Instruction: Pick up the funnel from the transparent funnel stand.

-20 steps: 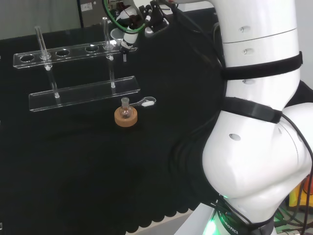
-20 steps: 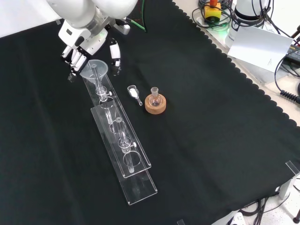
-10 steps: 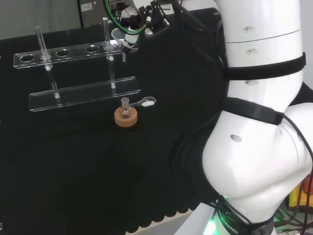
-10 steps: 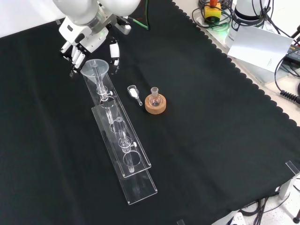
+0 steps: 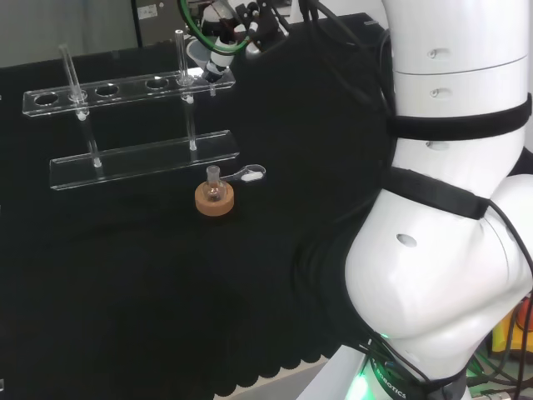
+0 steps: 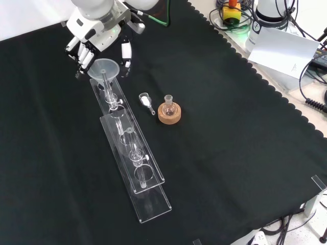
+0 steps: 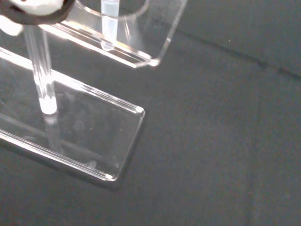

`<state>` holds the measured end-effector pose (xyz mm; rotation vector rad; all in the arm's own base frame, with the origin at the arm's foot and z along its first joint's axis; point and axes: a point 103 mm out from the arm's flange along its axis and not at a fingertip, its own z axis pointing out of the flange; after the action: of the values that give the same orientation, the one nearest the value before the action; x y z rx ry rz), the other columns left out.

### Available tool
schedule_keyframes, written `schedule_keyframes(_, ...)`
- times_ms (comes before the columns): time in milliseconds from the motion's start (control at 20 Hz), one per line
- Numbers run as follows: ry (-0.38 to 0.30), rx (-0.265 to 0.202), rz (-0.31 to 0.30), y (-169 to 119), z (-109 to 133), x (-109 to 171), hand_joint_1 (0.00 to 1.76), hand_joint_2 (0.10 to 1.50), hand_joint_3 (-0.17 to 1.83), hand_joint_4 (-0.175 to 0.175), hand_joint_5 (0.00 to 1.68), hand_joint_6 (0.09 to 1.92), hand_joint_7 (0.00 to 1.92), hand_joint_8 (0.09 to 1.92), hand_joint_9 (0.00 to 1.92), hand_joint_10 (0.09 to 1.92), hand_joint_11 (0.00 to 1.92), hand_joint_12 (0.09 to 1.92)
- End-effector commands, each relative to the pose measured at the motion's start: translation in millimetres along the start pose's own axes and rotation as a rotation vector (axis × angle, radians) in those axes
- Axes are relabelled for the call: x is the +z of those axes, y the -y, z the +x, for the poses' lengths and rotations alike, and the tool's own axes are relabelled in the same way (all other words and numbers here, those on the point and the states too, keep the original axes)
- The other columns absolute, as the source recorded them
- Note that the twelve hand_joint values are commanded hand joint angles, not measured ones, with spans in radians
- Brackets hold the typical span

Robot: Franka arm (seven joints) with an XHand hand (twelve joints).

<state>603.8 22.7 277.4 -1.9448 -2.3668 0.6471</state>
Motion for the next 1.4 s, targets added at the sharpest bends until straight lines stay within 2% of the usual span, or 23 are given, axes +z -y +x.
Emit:
schedule_keyframes(50, 0.006, 0.072, -0.018, 18, -21, -20, 0.72, 0.72, 0.43, -0.055, 0.55, 0.13, 0.58, 0.8, 0.76, 0.65, 0.14, 1.4)
schedule_keyframes(450, 0.025, 0.062, -0.07, 62, -43, -60, 0.72, 0.72, 0.44, -0.054, 0.54, 0.13, 0.55, 0.8, 0.76, 0.64, 0.15, 1.4)
schedule_keyframes(700, 0.024, 0.092, -0.089, 88, -54, -71, 0.72, 0.72, 0.44, -0.054, 0.54, 0.14, 0.55, 0.8, 0.76, 0.64, 0.15, 1.4)
schedule_keyframes(750, 0.048, 0.122, -0.085, 93, -50, -74, 0.72, 0.72, 0.44, -0.054, 0.54, 0.14, 0.55, 0.8, 0.76, 0.64, 0.15, 1.4)
schedule_keyframes(800, 0.049, 0.129, -0.098, 100, -44, -78, 0.72, 0.72, 0.45, -0.054, 0.54, 0.14, 0.55, 0.81, 0.76, 0.64, 0.15, 1.39)
schedule_keyframes(900, 0.031, 0.11, -0.109, 113, -36, -84, 0.72, 0.72, 0.45, -0.054, 0.54, 0.14, 0.55, 0.81, 0.76, 0.64, 0.15, 1.39)
schedule_keyframes(1050, 0.018, 0.11, -0.112, 127, -39, -84, 0.72, 0.72, 0.45, -0.054, 0.54, 0.14, 0.55, 0.81, 0.76, 0.64, 0.15, 1.39)
schedule_keyframes(1100, 0.039, 0.095, -0.102, 128, -12, -92, 0.72, 0.72, 0.45, -0.054, 0.54, 0.14, 0.54, 0.81, 0.76, 0.64, 0.16, 1.39)
schedule_keyframes(1150, 0.033, 0.099, -0.101, 130, -4, -94, 0.72, 0.72, 0.45, -0.054, 0.53, 0.14, 0.54, 0.81, 0.76, 0.64, 0.16, 1.39)
schedule_keyframes(1250, 0.009, 0.108, -0.107, 135, -8, -91, 0.72, 0.72, 0.45, -0.054, 0.53, 0.14, 0.54, 0.81, 0.76, 0.64, 0.16, 1.39)
schedule_keyframes(1400, -0.003, 0.132, -0.124, 156, -28, -80, 0.72, 0.72, 0.46, -0.054, 0.53, 0.15, 0.54, 0.81, 0.76, 0.64, 0.16, 1.39)
